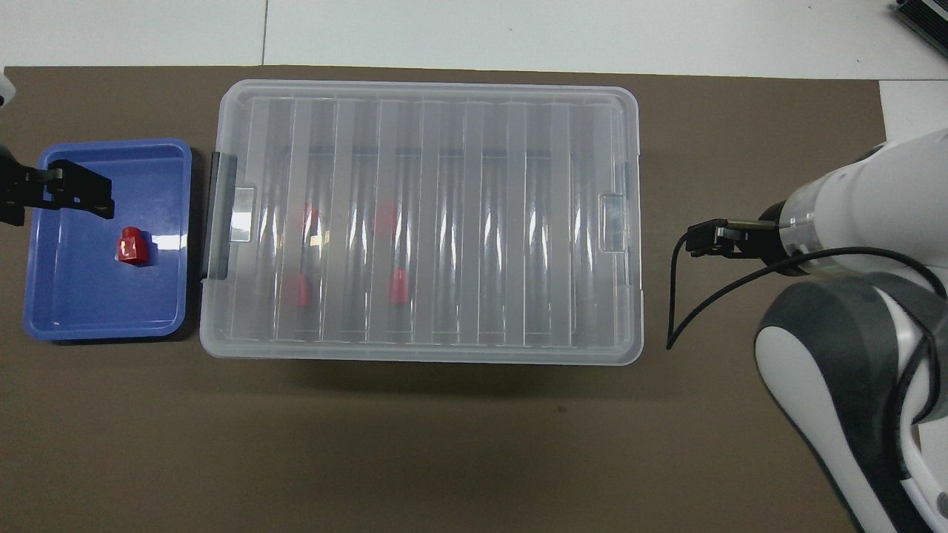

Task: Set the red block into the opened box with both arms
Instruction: 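Reach the right gripper to the edge of the clear lid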

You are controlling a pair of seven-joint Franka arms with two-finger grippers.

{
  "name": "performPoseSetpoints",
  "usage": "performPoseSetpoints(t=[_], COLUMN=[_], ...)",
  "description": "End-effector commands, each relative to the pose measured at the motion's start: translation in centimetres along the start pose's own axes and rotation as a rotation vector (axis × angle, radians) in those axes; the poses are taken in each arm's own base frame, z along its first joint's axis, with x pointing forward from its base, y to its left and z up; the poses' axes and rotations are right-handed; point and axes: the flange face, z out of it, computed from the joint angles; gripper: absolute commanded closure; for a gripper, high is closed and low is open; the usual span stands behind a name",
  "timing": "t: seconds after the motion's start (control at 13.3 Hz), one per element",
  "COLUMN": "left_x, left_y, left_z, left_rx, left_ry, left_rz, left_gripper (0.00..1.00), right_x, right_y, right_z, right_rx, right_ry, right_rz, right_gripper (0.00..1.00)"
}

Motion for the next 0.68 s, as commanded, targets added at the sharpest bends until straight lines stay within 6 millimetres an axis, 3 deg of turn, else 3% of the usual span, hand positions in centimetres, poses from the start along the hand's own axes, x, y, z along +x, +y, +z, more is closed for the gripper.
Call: performPoseSetpoints(t=[0.0, 0.23, 0.3, 0.53, 0.6], left_x=[-0.7, -0.7, -0.7, -0.7, -0.7], left_y=[-0.2, -0.3, -0.3, -0.3, -0.3], left_z=[-0.2, -0.2, -0.2, -0.2, -0.2], left_rx=[0.003, 0.003, 0.003, 0.003, 0.003], left_ry=[0.013, 0.013, 0.013, 0.013, 0.013], left_rz=[0.006, 0.003, 0.003, 0.005, 0.005], left_gripper=[0.00, 0.00, 0.00, 0.00, 0.00], right_x=[-0.6, -0.8, -1.1, -1.6, -2.2], right_y=[-1.5, -2.9, -4.2, -4.6, -5.6], right_z=[2.0, 3.8, 4.4, 5.2, 5.4], right_rx=[0.017, 0.012, 0.009, 0.003, 0.002], right_ry=[0.032, 0.005, -0.003, -0.015, -0.021], right_rz=[-0.003, -0.026, -0.046, -0.053, -0.073], right_gripper=[0.00, 0.00, 0.00, 0.00, 0.00])
